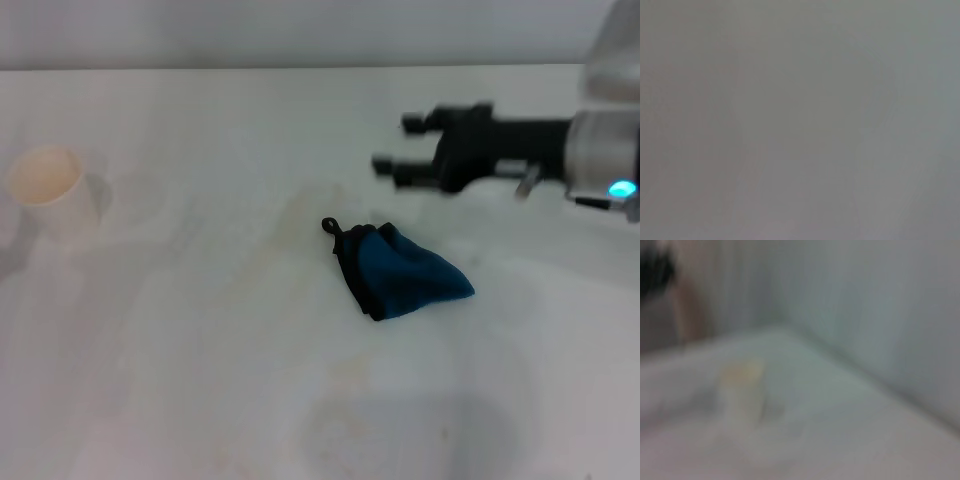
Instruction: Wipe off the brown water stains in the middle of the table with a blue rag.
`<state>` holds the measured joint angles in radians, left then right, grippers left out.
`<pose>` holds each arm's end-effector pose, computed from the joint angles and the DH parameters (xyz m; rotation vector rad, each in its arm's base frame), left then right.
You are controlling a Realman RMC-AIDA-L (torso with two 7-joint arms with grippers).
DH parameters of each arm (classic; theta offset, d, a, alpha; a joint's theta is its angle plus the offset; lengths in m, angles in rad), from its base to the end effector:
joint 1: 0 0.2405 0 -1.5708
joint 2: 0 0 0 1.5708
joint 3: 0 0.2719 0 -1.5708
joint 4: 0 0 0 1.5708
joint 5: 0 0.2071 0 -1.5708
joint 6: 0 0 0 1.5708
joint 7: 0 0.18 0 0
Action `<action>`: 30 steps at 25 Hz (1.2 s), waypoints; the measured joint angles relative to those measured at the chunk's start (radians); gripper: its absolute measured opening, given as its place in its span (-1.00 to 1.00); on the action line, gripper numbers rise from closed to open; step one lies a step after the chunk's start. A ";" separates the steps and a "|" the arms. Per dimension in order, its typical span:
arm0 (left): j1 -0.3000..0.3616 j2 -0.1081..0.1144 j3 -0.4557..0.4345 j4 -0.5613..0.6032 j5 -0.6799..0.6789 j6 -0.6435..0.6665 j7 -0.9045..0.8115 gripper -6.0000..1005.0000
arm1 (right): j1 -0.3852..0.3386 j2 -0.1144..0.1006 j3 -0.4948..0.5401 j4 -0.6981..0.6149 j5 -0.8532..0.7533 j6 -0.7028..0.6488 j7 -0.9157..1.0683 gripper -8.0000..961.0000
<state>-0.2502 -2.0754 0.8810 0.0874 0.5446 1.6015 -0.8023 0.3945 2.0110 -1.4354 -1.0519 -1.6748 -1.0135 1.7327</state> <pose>-0.3595 0.2891 0.0507 -1.3410 -0.7128 -1.2517 0.2132 0.3843 -0.0502 -2.6075 0.5400 0.4573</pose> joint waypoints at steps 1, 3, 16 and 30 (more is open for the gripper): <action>0.000 0.000 0.001 0.000 0.000 0.000 0.000 0.77 | -0.009 0.000 0.027 0.009 0.056 -0.009 -0.005 0.47; 0.000 0.000 0.002 0.000 0.000 0.000 0.001 0.77 | -0.021 0.000 0.072 0.041 0.171 -0.035 -0.024 0.52; -0.004 0.000 0.006 0.000 0.000 0.000 0.009 0.77 | -0.024 0.003 0.380 0.605 0.879 -0.405 -0.556 0.51; -0.002 -0.003 0.006 -0.016 0.001 -0.057 0.037 0.77 | 0.003 0.013 0.383 0.928 1.217 -0.182 -1.329 0.51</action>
<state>-0.2524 -2.0781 0.8866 0.0713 0.5461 1.5449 -0.7657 0.3978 2.0238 -1.0526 -0.1244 -0.4582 -1.1954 0.4038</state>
